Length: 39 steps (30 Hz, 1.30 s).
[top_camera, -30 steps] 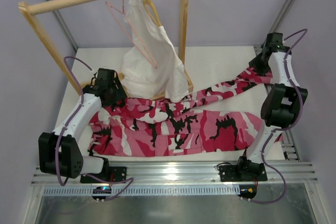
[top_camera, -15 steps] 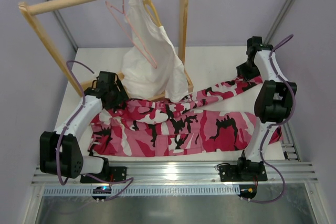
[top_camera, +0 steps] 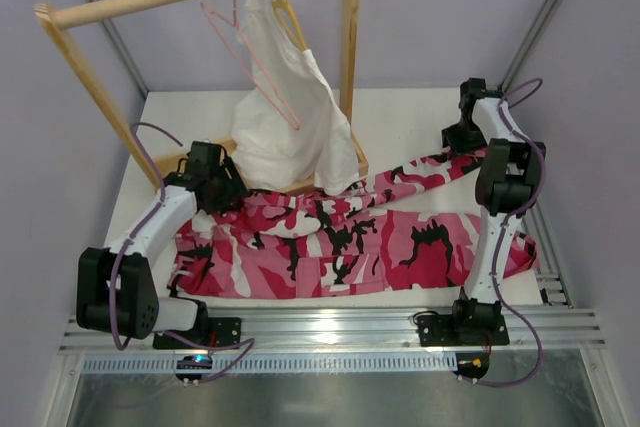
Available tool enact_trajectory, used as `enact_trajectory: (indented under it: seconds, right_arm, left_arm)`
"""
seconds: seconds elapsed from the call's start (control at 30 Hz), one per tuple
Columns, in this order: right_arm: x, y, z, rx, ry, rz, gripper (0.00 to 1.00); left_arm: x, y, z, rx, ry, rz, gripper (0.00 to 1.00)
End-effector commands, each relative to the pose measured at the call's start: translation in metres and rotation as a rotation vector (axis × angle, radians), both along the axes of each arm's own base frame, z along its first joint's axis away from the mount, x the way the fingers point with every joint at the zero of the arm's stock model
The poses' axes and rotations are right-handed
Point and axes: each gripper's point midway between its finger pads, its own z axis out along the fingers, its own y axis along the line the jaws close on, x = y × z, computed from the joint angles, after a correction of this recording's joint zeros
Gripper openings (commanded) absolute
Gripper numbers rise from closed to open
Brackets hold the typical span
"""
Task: Place the trousers on the hanger
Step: Fold the trousers
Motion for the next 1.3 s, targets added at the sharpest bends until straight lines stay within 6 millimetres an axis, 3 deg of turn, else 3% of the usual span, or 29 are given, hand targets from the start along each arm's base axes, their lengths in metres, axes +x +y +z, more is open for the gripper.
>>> enact_trajectory:
  seconds: [0.0,0.2,0.23,0.3,0.33,0.4,0.43,0.5,0.53,0.6,0.77,0.87,0.93,0.97,1.0,1.07,1.1,1.27]
  right_arm:
    - [0.034,0.000,0.015,-0.001,-0.120,-0.018,0.49]
    - [0.036,0.002,-0.003,0.013,-0.102,-0.016,0.47]
    - [0.035,0.002,-0.004,0.017,-0.100,-0.016,0.43]
    - [0.035,0.002,-0.003,0.013,-0.104,-0.011,0.37]
    - [0.035,0.001,-0.001,0.006,-0.108,-0.003,0.33]
    - [0.033,-0.003,0.004,-0.021,-0.106,0.014,0.11]
    - [0.032,-0.007,0.014,-0.035,-0.117,0.021,0.04]
    - [0.020,-0.012,0.027,-0.073,-0.095,0.046,0.04]
    - [0.016,-0.021,0.048,-0.127,-0.116,0.042,0.04]
    - [-0.003,-0.030,0.064,-0.185,-0.091,0.050,0.04]
    - [-0.048,-0.065,0.134,-0.315,-0.149,-0.035,0.04]
    - [-0.061,-0.075,0.155,-0.348,-0.162,-0.060,0.04]
    - [-0.071,-0.075,0.155,-0.337,-0.121,-0.050,0.04]
    - [-0.075,-0.076,0.154,-0.335,-0.106,-0.049,0.04]
    - [-0.079,-0.075,0.153,-0.334,-0.096,-0.041,0.04]
    - [-0.085,-0.074,0.141,-0.333,-0.074,-0.005,0.04]
    - [-0.087,-0.073,0.143,-0.338,-0.087,0.005,0.04]
    - [-0.103,-0.065,0.112,-0.274,-0.083,0.093,0.04]
  left_arm:
    - [0.009,-0.005,0.001,-0.036,-0.028,0.008,0.68]
    - [0.011,-0.006,0.000,-0.040,-0.030,0.008,0.65]
    - [0.011,-0.006,0.001,-0.044,-0.036,0.008,0.62]
    - [0.011,-0.008,-0.001,-0.050,-0.036,0.002,0.53]
    - [0.011,-0.008,-0.001,-0.049,-0.033,-0.003,0.43]
    - [0.013,-0.007,0.002,-0.044,-0.032,-0.006,0.28]
    - [0.012,-0.007,0.002,-0.042,-0.023,-0.007,0.15]
    - [0.013,-0.008,0.005,-0.043,-0.027,-0.009,0.01]
    - [0.012,-0.008,0.006,-0.043,-0.020,-0.010,0.00]
    - [0.009,-0.008,0.007,-0.044,-0.012,-0.009,0.00]
    - [0.002,-0.005,0.023,-0.051,-0.048,0.007,0.00]
    - [-0.003,0.000,0.033,-0.027,-0.062,0.012,0.00]
    - [-0.009,0.010,0.039,0.019,-0.059,0.030,0.07]
    - [-0.007,0.014,0.048,0.037,-0.076,0.045,0.17]
    - [-0.008,0.027,0.054,0.091,-0.088,0.081,0.40]
    - [-0.013,0.040,0.066,0.150,-0.074,0.116,0.54]
    - [-0.015,0.051,0.068,0.196,-0.069,0.158,0.66]
    - [-0.029,0.079,0.060,0.164,0.004,0.310,0.76]
